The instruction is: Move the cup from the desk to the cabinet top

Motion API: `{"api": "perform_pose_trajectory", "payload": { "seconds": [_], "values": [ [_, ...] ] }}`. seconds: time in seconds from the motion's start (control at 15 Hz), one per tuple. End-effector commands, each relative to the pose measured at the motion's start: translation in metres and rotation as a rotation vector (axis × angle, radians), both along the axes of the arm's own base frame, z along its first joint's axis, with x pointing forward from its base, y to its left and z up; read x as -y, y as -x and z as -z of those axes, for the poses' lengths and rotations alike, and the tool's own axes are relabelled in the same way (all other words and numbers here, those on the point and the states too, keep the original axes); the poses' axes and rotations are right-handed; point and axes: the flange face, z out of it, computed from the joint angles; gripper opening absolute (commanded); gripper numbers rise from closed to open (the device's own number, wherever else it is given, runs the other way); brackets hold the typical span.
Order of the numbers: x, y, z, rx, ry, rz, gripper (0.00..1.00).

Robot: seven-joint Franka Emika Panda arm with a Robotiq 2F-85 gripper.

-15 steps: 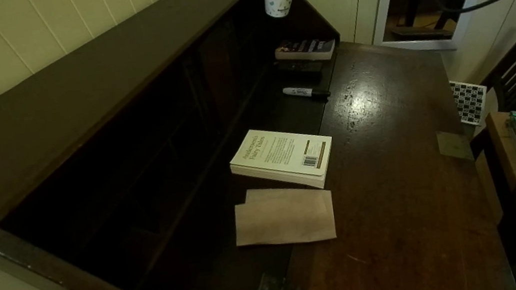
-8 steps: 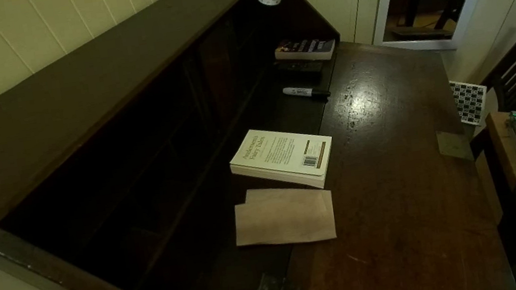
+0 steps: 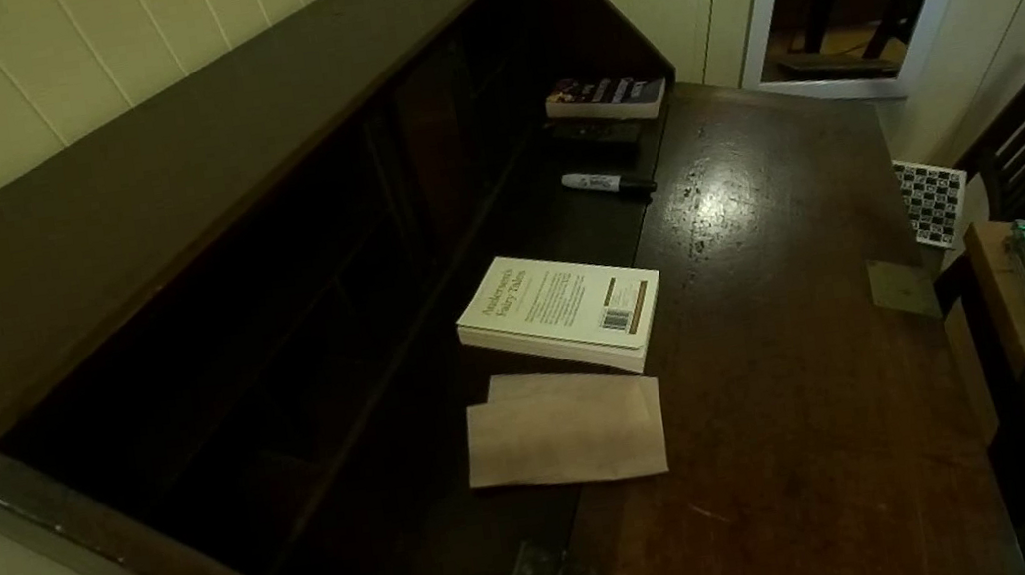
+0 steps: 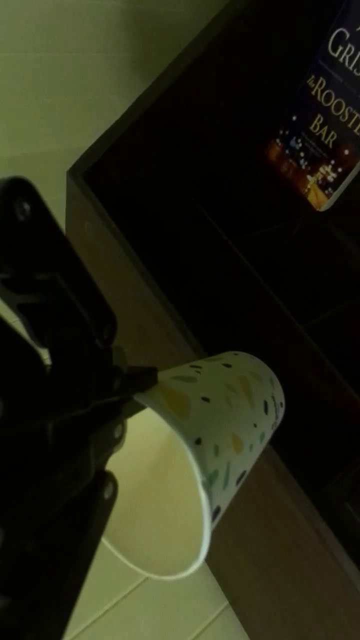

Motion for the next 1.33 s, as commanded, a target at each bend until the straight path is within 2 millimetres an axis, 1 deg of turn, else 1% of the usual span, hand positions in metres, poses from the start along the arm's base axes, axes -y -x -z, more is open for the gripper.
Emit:
{"api": "perform_pose_trajectory", "payload": {
  "seconds": [0.0, 0.27, 0.47, 0.53, 0.73, 1.27],
  "values": [
    [0.024, -0.013, -0.006, -0.004, -0.063, 0.040, 0.01],
    [0.046, -0.019, -0.011, -0.036, -0.149, 0.068, 0.01],
    [0.061, -0.024, -0.017, -0.057, -0.183, 0.086, 0.01],
    [0.049, -0.012, -0.012, -0.058, -0.140, 0.068, 0.03],
    [0.058, -0.017, -0.014, -0.062, -0.152, 0.077, 0.03],
    [0.057, -0.020, -0.013, -0.063, -0.154, 0.078, 0.03]
  ]
}}
